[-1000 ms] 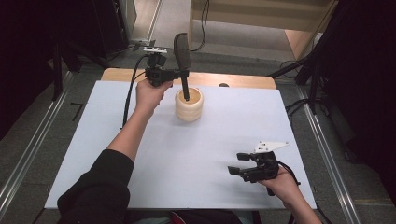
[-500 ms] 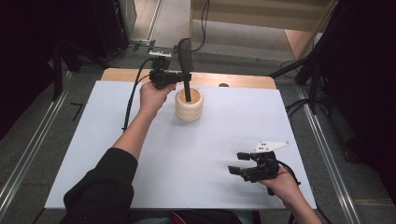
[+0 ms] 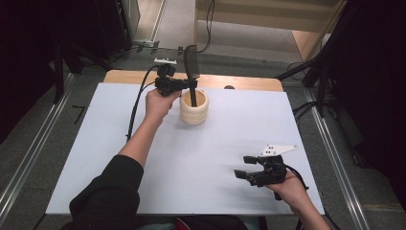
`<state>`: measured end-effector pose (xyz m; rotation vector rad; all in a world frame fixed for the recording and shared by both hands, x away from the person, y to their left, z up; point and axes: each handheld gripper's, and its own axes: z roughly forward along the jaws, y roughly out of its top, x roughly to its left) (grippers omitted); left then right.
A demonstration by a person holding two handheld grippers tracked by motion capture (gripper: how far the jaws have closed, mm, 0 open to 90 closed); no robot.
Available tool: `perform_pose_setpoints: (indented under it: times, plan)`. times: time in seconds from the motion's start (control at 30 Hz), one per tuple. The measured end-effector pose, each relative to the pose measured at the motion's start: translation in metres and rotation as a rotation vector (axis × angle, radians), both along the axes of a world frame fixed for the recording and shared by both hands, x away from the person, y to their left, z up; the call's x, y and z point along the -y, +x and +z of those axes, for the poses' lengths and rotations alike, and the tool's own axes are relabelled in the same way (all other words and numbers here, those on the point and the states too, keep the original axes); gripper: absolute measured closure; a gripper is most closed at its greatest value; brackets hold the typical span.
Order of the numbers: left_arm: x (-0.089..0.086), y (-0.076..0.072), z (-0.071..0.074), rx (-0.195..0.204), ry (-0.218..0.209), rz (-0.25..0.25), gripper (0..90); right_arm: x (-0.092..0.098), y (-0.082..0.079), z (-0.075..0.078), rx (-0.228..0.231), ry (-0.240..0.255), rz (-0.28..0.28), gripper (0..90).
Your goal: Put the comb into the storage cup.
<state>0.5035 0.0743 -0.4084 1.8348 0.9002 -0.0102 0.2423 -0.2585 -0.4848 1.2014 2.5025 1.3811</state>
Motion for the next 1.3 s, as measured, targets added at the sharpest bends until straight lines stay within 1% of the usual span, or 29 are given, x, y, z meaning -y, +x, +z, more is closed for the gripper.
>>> perform_pose_setpoints:
  times: [0.13, 0.17, 0.37, 0.43, 0.47, 0.6, 0.73, 0.8, 0.83, 1.0, 1.1, 1.3]
  plan:
    - [0.001, -0.002, -0.006, -0.005, 0.004, 0.005, 72.7, -0.001, 0.0, 0.0, -0.004, 0.001, 0.002, 24.3]
    - [0.002, -0.003, -0.007, 0.003, 0.008, 0.003, 72.7, -0.001, 0.0, 0.0, -0.006, 0.002, 0.002, 24.3]
    - [0.006, -0.005, -0.015, 0.01, 0.039, -0.012, 72.6, -0.001, 0.0, -0.001, -0.004, 0.001, 0.004, 24.3]
    - [0.006, -0.006, -0.017, 0.01, 0.034, -0.018, 72.6, -0.001, 0.0, -0.001, -0.004, 0.0, 0.004, 24.3]
    - [0.007, -0.007, -0.018, 0.01, 0.025, -0.015, 72.5, -0.001, 0.0, -0.001, -0.005, 0.0, 0.004, 24.3]
    - [0.007, -0.008, -0.023, 0.007, 0.042, -0.021, 72.5, -0.001, 0.0, -0.001, -0.006, 0.0, 0.006, 24.3]
    - [0.006, -0.008, -0.027, 0.003, 0.041, -0.019, 72.4, -0.001, 0.0, -0.001, -0.005, 0.0, 0.006, 24.3]
    - [0.004, -0.007, -0.028, -0.009, 0.029, -0.019, 72.4, -0.001, 0.0, -0.002, -0.007, -0.001, 0.007, 24.3]
    - [0.003, -0.006, -0.028, -0.008, 0.028, -0.016, 72.4, -0.001, 0.0, -0.002, -0.009, -0.001, 0.007, 24.3]
    - [0.002, -0.006, -0.029, -0.003, 0.04, -0.012, 72.2, -0.001, 0.0, -0.002, -0.009, -0.002, 0.008, 24.3]
    - [0.001, -0.006, -0.029, 0.001, 0.064, -0.003, 72.2, -0.001, 0.0, -0.002, -0.009, -0.002, 0.007, 24.3]
    - [0.004, -0.006, -0.032, 0.0, 0.086, -0.004, 72.2, -0.002, 0.0, -0.002, -0.008, 0.0, 0.007, 24.3]
